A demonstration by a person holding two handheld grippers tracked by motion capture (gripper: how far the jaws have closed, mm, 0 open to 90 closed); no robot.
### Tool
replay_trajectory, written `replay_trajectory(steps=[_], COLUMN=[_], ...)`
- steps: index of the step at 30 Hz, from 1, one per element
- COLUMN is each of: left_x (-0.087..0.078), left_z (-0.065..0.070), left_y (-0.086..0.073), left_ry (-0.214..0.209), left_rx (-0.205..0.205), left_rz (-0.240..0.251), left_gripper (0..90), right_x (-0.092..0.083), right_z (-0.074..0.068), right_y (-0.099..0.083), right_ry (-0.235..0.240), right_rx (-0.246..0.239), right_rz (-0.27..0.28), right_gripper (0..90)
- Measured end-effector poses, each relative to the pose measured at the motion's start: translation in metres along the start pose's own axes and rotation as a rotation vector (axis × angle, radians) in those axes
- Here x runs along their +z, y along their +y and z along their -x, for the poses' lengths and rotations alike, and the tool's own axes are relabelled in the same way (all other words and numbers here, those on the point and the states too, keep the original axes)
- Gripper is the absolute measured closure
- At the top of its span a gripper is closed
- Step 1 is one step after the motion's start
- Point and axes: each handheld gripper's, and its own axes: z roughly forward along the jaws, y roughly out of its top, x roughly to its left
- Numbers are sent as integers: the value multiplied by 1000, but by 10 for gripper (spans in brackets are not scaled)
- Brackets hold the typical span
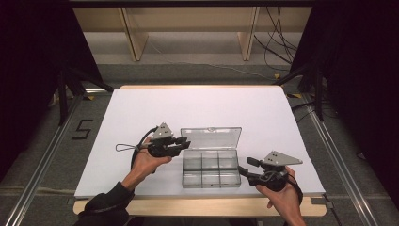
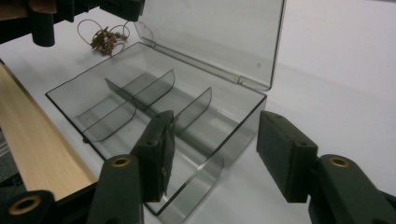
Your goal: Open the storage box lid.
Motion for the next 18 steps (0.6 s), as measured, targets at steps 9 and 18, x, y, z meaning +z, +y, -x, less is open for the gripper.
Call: replay_trajectory(steps=[9, 18], left_x=[3, 6], left_z=[-3, -4], left_y=[1, -1], left_ry=[-1, 3], left_rx=[-11, -31], left_rz=[-8, -15], left_gripper=[723, 722], right_x=[-8, -15], right_z=[-3, -10], right_y=[-11, -26], right_ry=[-1, 6], right_rx=[-12, 38], right_rz=[-14, -43], right_gripper=[411, 379])
